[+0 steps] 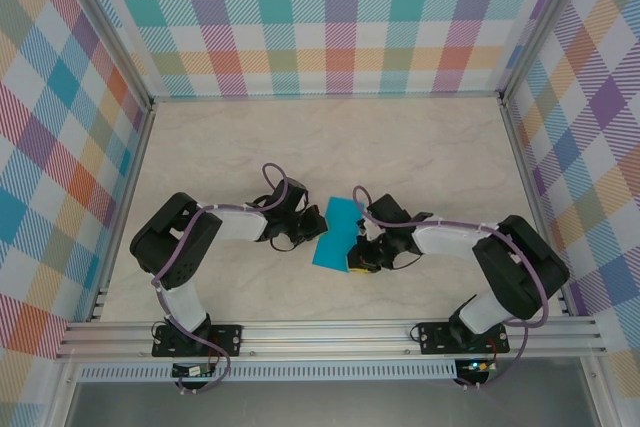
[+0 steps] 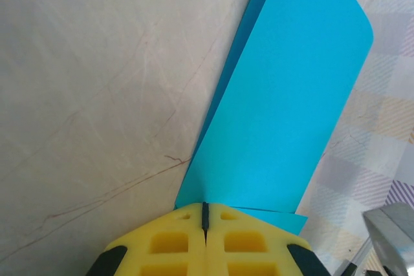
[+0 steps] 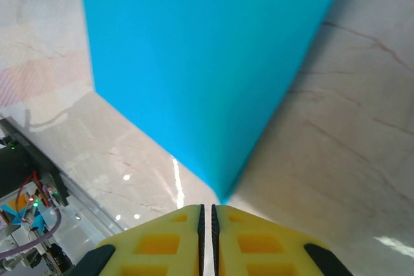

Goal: Fold a paper plane with a square sheet of paper (pick it up from the middle)
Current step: Fold the triangle a second time at the center of the table.

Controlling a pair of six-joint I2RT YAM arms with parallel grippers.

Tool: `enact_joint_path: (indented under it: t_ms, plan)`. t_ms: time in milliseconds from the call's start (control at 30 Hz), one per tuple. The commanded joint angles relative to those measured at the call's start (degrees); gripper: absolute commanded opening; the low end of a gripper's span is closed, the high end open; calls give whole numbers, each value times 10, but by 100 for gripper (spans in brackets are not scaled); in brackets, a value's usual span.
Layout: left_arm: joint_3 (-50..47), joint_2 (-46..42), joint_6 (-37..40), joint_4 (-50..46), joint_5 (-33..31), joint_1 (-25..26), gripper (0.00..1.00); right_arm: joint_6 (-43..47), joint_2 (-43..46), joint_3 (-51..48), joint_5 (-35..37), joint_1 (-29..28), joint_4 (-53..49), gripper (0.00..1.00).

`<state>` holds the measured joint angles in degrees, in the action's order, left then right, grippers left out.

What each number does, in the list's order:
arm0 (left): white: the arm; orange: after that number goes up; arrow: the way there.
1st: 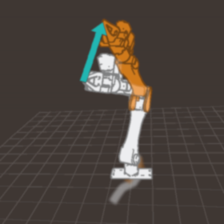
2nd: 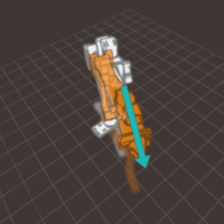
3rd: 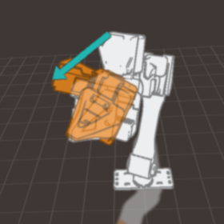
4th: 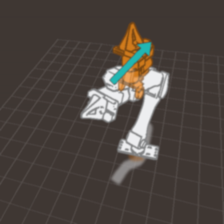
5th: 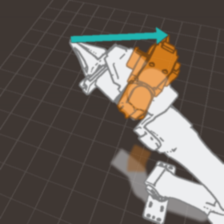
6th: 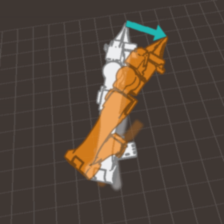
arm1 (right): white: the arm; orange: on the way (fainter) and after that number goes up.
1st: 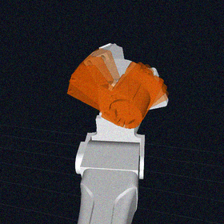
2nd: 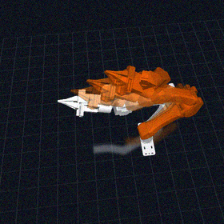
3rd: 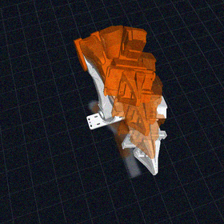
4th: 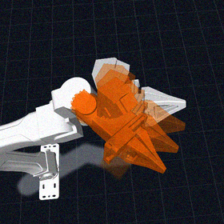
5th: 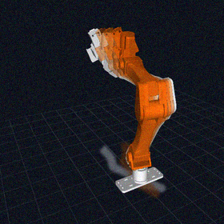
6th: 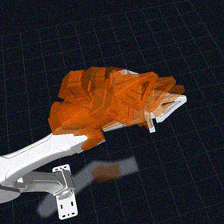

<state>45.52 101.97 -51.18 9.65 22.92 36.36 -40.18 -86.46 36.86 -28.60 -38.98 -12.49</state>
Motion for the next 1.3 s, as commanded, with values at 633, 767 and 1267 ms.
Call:
enact_joint_path:
  t_ms: [633,767,1267]
  plan:
    - [-12,33,3,-58,-48,3,0,10,-63,-24,-25,-10,24,14]
    - [-11,35,3,-60,-48,2,0,12,-51,-42,-35,-10,24,14]
    - [-22,-16,-42,-32,-38,14,0,-55,85,-10,94,38,-47,38]
